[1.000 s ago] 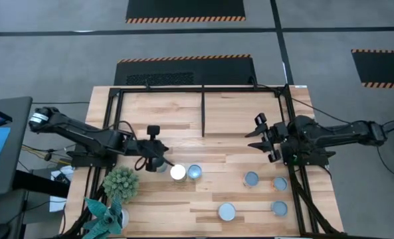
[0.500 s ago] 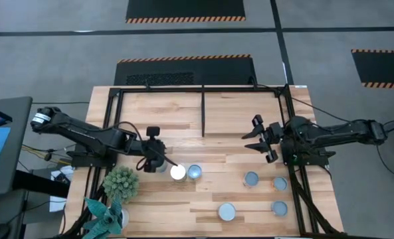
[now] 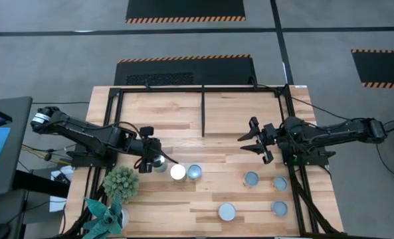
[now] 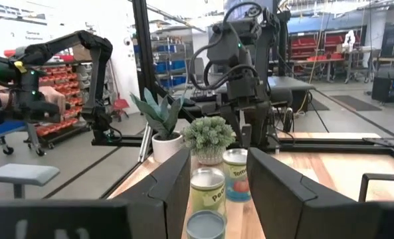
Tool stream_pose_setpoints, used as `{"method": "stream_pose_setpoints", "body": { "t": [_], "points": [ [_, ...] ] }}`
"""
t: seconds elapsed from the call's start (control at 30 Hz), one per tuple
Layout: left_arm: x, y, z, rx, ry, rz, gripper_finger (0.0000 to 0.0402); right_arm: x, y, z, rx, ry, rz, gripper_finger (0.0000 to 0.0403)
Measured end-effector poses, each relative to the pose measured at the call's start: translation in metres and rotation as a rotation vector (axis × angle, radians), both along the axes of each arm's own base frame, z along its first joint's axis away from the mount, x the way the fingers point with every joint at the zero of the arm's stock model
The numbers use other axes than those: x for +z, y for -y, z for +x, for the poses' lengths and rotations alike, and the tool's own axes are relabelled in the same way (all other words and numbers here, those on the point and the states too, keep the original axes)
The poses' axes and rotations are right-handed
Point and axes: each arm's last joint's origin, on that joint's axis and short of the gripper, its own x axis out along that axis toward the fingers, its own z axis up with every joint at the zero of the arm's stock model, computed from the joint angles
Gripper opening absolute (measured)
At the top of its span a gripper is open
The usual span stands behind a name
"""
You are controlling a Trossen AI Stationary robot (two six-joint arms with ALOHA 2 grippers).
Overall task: Pick and place cans onto a shelf
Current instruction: Put the canned tomatoes on the shelf
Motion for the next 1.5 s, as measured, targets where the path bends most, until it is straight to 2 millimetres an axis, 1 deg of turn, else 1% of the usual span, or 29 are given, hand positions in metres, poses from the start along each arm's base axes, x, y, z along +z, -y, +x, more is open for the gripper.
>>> {"method": "stream_pose_setpoints", "body": {
  "t": [0.2,0.4,0.83,1.23,1.5],
  "points": [
    [-0.005,0.000,-0.002,0.077,-0.006,-0.036,0.0148,0.000,0.000,0.000,0.000,0.002,0.002,0.0173],
    [-0.022,-0.002,-0.008,0.140,-0.057,-0.063,0.0148,0.000,0.000,0.000,0.000,0.002,0.002,0.0173],
    [-0.022,-0.001,-0.009,0.142,-0.073,-0.090,0.0147,0.000,0.000,0.000,0.000,0.002,0.001,0.0173],
    [-0.023,-0.001,-0.011,0.191,-0.089,-0.129,0.0134,0.000,0.000,0.000,0.001,0.002,0.001,0.0173],
    [-0.035,0.003,0.000,0.189,-0.150,-0.146,0.0134,0.001,0.000,0.000,0.001,0.002,0.001,0.0173]
  ]
}}
